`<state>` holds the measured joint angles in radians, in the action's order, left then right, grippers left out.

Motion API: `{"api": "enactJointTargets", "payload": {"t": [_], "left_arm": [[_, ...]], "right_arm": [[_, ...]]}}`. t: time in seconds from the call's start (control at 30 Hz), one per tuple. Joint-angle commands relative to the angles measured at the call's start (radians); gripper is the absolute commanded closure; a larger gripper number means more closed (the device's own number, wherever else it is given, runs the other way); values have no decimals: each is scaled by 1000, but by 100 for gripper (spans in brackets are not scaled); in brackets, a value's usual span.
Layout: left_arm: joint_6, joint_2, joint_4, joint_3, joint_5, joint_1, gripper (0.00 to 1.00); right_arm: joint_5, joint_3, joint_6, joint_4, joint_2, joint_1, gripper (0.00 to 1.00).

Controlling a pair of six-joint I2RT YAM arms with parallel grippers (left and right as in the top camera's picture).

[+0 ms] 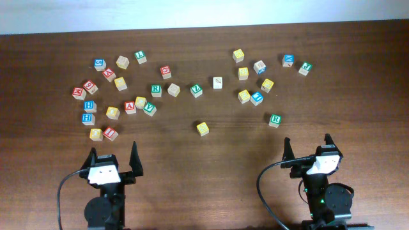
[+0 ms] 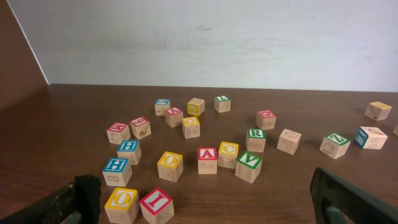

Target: Spell out RSS

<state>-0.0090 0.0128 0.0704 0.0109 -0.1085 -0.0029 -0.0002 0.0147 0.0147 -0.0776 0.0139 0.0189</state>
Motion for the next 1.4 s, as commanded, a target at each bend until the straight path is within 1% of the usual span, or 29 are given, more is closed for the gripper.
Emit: {"api": "enactJointTargets", "payload": {"t": [0.0, 0.57, 0.6, 0.7, 0.73, 0.8, 0.9, 1.03, 1.1, 1.17, 1.27, 1.3, 1.37], "left_arm": [[-14, -6, 6, -2, 10, 8, 1], [-14, -6, 5, -2, 7, 8, 1], [-19, -6, 3, -2, 24, 8, 1], [-139, -5, -7, -1, 307, 6, 1], [-167, -5, -13, -1, 431, 6, 1], [-171, -5, -18, -1, 586, 6, 1], [-171, -5, -46, -1, 694, 6, 1], [-171, -5, -183, -1, 835, 6, 1], [-193, -5, -301, -1, 872, 6, 1], [-237, -5, -429, -1, 872, 6, 1], [-266, -5, -640, 7, 855, 6, 1], [-278, -5, -671, 19, 835, 6, 1], [-290, -5, -671, 50, 819, 6, 1]], "right_arm": [[11, -9, -3, -2, -8, -7, 2], [11, -9, -3, -2, -8, -7, 2], [11, -9, -3, -2, -8, -7, 2], [12, -9, -3, -2, -8, -7, 2], [11, -9, -3, -2, -8, -7, 2], [11, -9, -3, -2, -8, -7, 2], [11, -9, -3, -2, -8, -7, 2], [11, -9, -3, -2, -8, -7, 2], [11, -9, -3, -2, -8, -7, 2], [11, -9, -3, -2, -8, -7, 2], [12, -9, -3, -2, -8, -7, 2], [12, -9, -3, -2, -8, -7, 2], [11, -9, -3, -2, -8, -7, 2]]}}
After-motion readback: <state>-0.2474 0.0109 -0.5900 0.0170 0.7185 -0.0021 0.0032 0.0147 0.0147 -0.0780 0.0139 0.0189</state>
